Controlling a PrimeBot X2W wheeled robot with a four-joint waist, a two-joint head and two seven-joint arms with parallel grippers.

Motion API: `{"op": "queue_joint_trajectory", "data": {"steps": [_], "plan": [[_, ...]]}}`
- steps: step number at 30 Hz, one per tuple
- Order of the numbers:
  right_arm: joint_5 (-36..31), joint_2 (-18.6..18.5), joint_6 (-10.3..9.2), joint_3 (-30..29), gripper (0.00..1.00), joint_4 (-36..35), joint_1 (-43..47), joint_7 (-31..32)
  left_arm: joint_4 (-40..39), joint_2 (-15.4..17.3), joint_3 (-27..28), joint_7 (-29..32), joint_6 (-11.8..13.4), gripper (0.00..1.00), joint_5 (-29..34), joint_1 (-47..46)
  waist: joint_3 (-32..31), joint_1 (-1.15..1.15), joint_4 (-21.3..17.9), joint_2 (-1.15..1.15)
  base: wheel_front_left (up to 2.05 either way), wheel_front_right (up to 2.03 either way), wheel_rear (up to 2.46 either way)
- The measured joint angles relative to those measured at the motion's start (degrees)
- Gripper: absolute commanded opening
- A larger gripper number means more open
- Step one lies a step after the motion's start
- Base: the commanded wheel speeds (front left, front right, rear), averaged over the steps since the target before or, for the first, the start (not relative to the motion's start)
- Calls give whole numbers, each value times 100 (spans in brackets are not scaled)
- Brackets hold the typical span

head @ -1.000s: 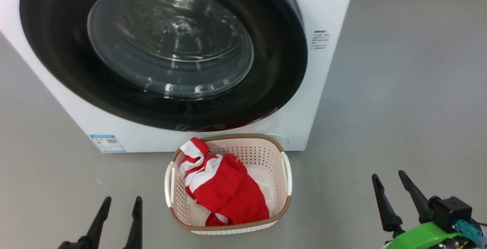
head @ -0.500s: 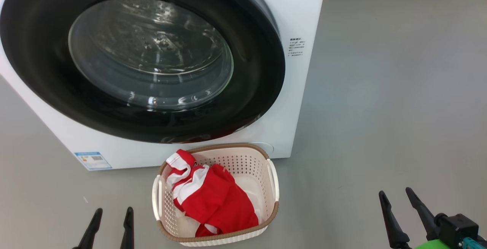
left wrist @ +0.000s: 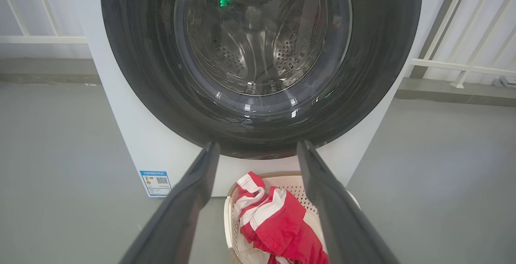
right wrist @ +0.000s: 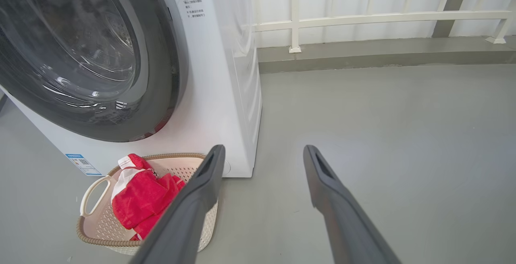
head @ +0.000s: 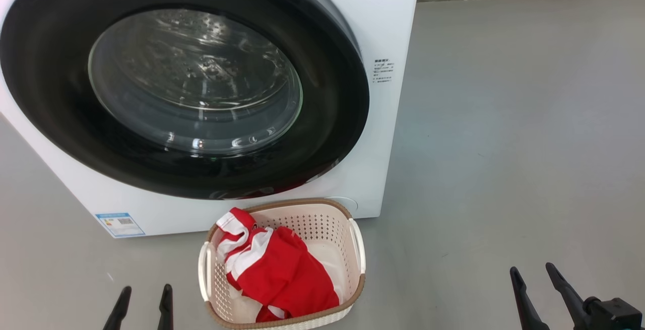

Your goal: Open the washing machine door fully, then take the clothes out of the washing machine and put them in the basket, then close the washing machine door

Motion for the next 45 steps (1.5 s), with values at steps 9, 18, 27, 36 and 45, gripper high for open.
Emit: {"op": "queue_joint_trajectory", "data": {"steps": [9, 18, 27, 36, 45], "plan": [[-27, 21, 0, -52, 100, -13, 53, 0, -19, -15, 25, 0, 0, 100, 9, 89, -44, 0, 8, 0, 0, 0, 0], [-32, 24, 0, -63, 100, -14, 53, 0, -32, -23, 32, 0, 0, 100, 10, 90, -62, 0, 44, 0, 0, 0, 0], [-30, 226, 1, -33, 0, 388, 70, 5, 387, -179, -27, 44, 8, 0, 8, 90, -64, 0, 65, 0, 0, 0, 0], [405, 257, 1, -46, 0, 410, 69, 159, 430, -196, -34, 194, 8, 0, -506, 87, -78, 2, 69, 0, 0, 0, 0], [995, 267, 1, -70, 0, 385, 46, 307, 436, -196, -34, 345, 8, 0, -1083, 68, -72, 1, 71, 0, 0, 0, 0]]}}
